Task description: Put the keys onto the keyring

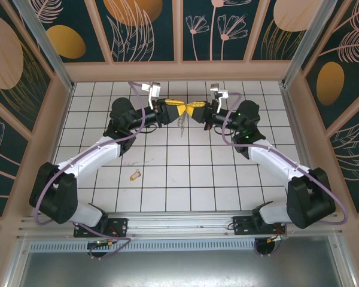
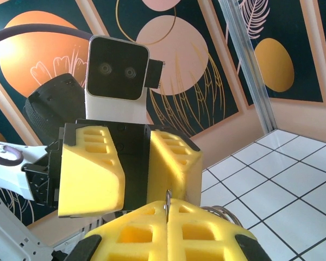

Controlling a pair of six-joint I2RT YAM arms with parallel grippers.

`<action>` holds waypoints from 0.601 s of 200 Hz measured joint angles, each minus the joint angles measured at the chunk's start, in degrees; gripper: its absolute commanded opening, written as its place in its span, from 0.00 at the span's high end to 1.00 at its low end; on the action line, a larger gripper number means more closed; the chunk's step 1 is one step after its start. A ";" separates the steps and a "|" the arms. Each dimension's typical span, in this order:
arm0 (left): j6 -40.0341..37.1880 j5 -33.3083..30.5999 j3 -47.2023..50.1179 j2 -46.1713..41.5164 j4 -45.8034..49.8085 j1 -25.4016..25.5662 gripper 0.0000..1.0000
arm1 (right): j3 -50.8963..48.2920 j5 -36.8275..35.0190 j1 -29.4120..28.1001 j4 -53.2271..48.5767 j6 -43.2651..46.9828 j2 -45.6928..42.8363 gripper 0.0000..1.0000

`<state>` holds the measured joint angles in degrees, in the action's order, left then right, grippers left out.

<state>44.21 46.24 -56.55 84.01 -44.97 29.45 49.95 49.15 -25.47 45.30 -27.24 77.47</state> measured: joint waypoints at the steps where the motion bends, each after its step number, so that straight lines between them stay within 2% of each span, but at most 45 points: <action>1: 0.11 0.02 0.02 0.04 -0.09 0.00 0.67 | -0.02 0.00 0.00 -0.02 -0.02 0.00 1.00; 84: 4.46 1.84 2.71 2.40 -6.67 0.00 0.71 | -0.63 0.28 0.00 2.10 -0.57 0.74 1.00; 120: 5.44 1.95 2.99 3.85 -8.55 -0.22 0.78 | -0.63 0.24 0.13 2.54 -0.59 1.95 1.00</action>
<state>49.65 48.18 -53.56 87.85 -53.52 29.23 49.32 49.39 -25.34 47.83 -27.83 79.42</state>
